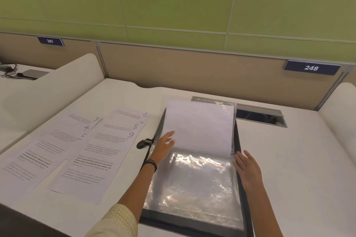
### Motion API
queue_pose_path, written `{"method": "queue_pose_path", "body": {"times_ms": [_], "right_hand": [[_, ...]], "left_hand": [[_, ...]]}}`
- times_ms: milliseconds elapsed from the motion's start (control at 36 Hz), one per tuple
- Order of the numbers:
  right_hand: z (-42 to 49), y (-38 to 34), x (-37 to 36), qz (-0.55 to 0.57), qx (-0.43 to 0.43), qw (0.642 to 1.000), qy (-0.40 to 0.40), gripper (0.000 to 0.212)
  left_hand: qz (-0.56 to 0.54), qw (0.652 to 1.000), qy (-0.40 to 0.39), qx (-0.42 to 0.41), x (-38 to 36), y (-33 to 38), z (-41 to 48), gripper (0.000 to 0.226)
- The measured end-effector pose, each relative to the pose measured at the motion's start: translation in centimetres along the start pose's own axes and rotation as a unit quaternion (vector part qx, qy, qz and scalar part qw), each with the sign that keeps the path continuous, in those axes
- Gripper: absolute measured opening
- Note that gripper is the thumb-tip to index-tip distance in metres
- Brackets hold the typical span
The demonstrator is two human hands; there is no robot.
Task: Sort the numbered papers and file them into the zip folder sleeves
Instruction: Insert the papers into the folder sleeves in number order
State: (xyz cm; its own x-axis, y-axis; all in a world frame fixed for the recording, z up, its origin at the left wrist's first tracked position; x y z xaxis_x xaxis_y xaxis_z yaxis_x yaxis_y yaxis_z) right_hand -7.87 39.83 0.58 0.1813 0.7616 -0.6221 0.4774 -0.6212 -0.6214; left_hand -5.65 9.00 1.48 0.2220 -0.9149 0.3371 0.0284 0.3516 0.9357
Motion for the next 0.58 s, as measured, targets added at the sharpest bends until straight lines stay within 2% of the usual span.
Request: {"method": "queue_pose_path", "body": {"times_ms": [83,139,167,222,250,278,333,361,417,444,500,528,583], "right_hand": [[0.3,0.8,-0.2,-0.017,-0.048,0.998,-0.022,0.044],[1.4,1.6,-0.1,-0.029,-0.021,0.997,-0.074,0.025],[1.9,2.6,0.0,-0.013,-0.047,0.995,-0.092,0.027],[1.9,3.2,-0.4,-0.058,-0.054,0.997,-0.022,0.022],[1.7,3.4,-0.9,-0.068,-0.052,0.996,-0.015,0.016],[1.5,3.6,-1.6,-0.085,-0.042,0.995,-0.021,0.022],[1.3,4.1,-2.9,-0.125,-0.038,0.991,-0.038,0.069],[1.2,4.4,-3.5,-0.134,-0.034,0.989,-0.045,0.085],[1.4,5.4,-4.6,-0.153,-0.022,0.987,-0.038,0.099],[1.6,5.9,-5.3,-0.164,-0.018,0.986,-0.028,0.093],[1.6,7.2,-6.9,-0.166,-0.03,0.986,-0.017,0.058],[2.0,7.9,-7.5,-0.164,-0.038,0.986,-0.017,0.048],[2.5,9.3,-8.8,-0.179,-0.042,0.983,-0.005,0.036]], "left_hand": [[0.003,1.0,0.001,-0.005,0.7,-0.6,-0.2,0.039],[0.004,1.0,0.003,-0.008,1.5,-1.2,-0.3,0.037],[0.007,1.0,0.002,-0.01,2.0,-1.5,-0.4,0.037],[0.009,1.0,0.002,-0.017,3.0,-2.3,-0.6,0.037],[0.008,1.0,0.004,-0.019,3.7,-2.7,-0.7,0.036],[0.003,1.0,0.011,-0.02,4.3,-3.0,-0.8,0.034],[-0.006,0.999,0.035,-0.019,5.8,-3.7,-1.1,0.03],[-0.004,0.999,0.05,-0.02,6.7,-4.0,-1.3,0.03],[0.014,0.997,0.078,-0.023,8.6,-4.7,-1.8,0.029],[0.017,0.995,0.093,-0.022,9.6,-5.0,-2.1,0.029],[0.025,0.992,0.118,-0.025,11.7,-5.7,-2.4,0.029],[0.028,0.991,0.126,-0.025,12.8,-6.0,-2.5,0.029],[0.036,0.989,0.143,-0.022,14.9,-6.6,-2.7,0.029]]}}
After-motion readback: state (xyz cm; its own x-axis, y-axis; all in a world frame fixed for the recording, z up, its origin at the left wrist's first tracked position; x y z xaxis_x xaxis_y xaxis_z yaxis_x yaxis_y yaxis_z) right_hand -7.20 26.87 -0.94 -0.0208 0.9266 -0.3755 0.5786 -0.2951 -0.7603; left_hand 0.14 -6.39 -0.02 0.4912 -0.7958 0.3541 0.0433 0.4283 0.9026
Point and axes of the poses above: each hand's wrist, its own z-axis towards the middle knuckle, its own x-axis out of the back of the hand, y = z × x, the point moved 3 cm from there along z, towards the middle knuckle, and after that the axes turned 11 degrees about -x, right-handed, at the moved point
